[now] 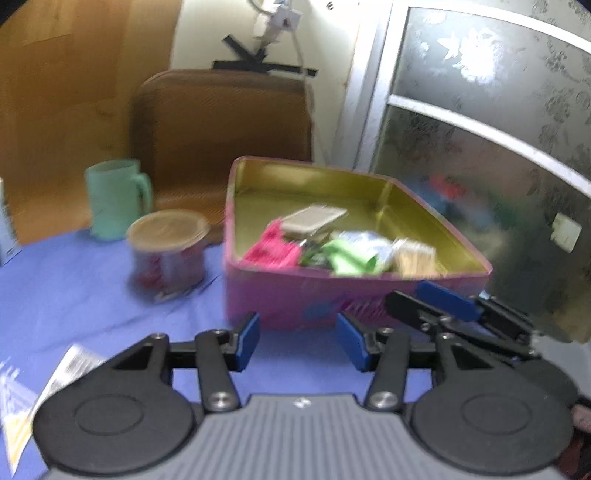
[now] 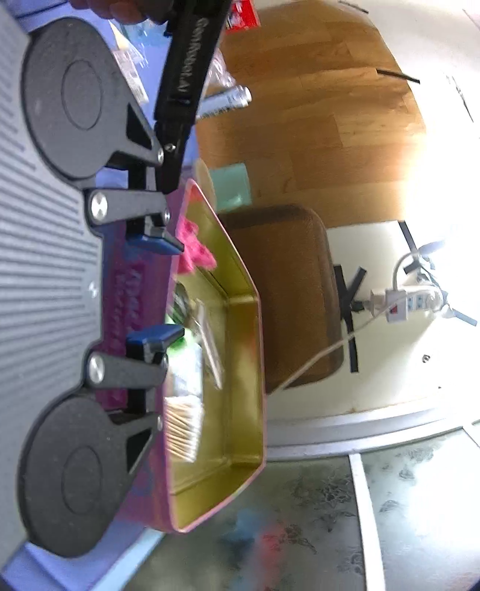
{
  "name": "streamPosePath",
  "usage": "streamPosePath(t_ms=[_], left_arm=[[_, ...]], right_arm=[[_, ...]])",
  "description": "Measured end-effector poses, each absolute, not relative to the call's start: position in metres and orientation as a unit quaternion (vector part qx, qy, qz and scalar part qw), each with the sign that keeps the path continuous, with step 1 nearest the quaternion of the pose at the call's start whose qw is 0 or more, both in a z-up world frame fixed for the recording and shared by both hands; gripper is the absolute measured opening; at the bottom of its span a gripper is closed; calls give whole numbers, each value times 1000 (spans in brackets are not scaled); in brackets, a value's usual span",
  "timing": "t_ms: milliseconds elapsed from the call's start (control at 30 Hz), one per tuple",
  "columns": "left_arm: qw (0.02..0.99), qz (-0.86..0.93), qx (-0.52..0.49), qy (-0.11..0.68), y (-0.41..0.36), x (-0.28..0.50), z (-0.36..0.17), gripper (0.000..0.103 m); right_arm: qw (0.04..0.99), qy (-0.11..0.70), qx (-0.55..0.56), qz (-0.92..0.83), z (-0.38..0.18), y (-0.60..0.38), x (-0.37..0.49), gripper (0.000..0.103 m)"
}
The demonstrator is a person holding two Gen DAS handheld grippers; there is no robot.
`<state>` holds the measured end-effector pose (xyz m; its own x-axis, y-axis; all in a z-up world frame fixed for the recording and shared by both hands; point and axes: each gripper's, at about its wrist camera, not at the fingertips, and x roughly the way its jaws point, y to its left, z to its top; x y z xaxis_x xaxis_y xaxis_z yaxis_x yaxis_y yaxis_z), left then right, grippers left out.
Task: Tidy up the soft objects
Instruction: 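Drop the correction tape into the pink tin and withdraw the right gripper, then grasp the light-blue plastic case on the table with the left gripper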
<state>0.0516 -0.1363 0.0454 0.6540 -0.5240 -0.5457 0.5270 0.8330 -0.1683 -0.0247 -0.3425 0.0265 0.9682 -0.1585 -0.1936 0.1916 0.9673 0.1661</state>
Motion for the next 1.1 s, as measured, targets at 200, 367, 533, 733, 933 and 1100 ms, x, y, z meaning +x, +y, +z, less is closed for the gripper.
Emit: streamPosePath(t_ms=[200,367,533,733,933,1100], left_arm=[[914,-239,8,327,-107,41,26,49],[921,-202,12,334,-84,37,15,49],[925,-178,12,337,-61,31,6,50],[929,-159,7,335,-24,19,-3,53],[934,-148,-22,324,31,8,-4,56],[944,-74,-58,317,88,13,-6,58]], right_arm=[[981,150,113,-53,6,-324,-20,45],[975,185,123,-26,-3,-311,-13,45],[971,205,123,-8,-2,-293,-8,44],[969,222,111,14,-3,-267,1,45],[968,234,75,48,-1,-229,16,45],[967,238,43,85,9,-193,31,45]])
